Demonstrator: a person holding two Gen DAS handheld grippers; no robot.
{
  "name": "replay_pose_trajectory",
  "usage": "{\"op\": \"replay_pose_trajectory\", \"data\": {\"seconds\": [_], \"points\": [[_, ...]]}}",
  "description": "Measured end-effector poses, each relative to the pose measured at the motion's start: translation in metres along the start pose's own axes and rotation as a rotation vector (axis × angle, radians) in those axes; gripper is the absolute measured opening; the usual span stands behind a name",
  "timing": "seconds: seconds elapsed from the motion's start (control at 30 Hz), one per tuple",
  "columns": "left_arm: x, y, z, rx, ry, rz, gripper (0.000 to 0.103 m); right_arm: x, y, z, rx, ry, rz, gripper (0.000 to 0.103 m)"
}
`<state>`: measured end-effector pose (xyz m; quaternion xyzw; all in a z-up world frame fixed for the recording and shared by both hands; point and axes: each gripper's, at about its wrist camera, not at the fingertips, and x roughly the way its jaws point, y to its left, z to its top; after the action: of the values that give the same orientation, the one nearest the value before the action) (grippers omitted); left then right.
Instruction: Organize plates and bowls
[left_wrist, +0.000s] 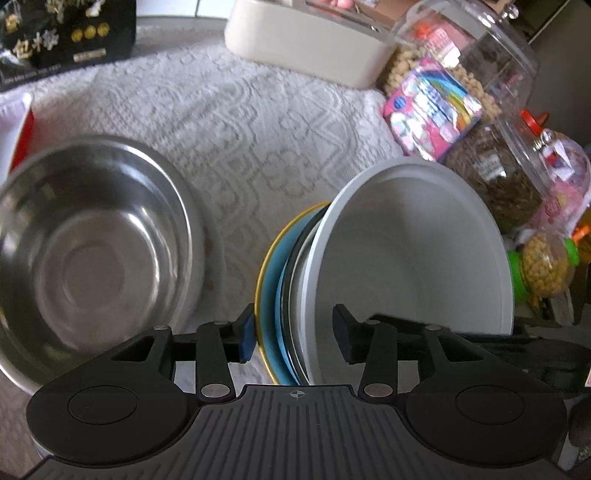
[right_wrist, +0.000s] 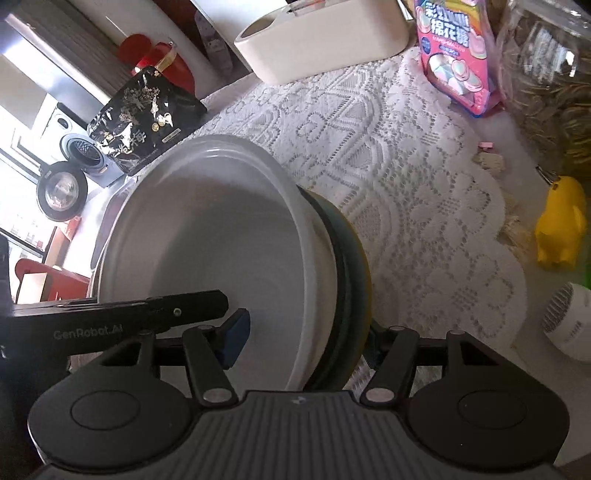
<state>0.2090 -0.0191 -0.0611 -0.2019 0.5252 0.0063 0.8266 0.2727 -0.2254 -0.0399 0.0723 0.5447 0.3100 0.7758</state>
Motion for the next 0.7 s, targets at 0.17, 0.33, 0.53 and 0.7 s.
{"op": "replay_pose_trajectory", "data": {"seconds": [0.17, 0.33, 0.53, 0.7], "points": [[-0.002, -0.006, -0.003, 0.025, -0.022, -0.034, 0.047, -0.001, -0.013, -0.001, 0.044, 0.005, 0.003, 0.063], [0.000, -0.010, -0.003, 0.053, -0.023, -0.004, 0.044, 0.002, -0.008, -0.002, 0.017, -0.001, -0.026, 0.065], [0.003, -0.010, 0.000, 0.072, -0.019, 0.012, 0.044, 0.004, -0.012, 0.000, 0.034, -0.016, -0.030, 0.065], [0.006, -0.014, 0.002, 0.088, -0.010, 0.036, 0.044, 0.004, -0.016, 0.000, 0.046, -0.018, -0.020, 0.065]]}}
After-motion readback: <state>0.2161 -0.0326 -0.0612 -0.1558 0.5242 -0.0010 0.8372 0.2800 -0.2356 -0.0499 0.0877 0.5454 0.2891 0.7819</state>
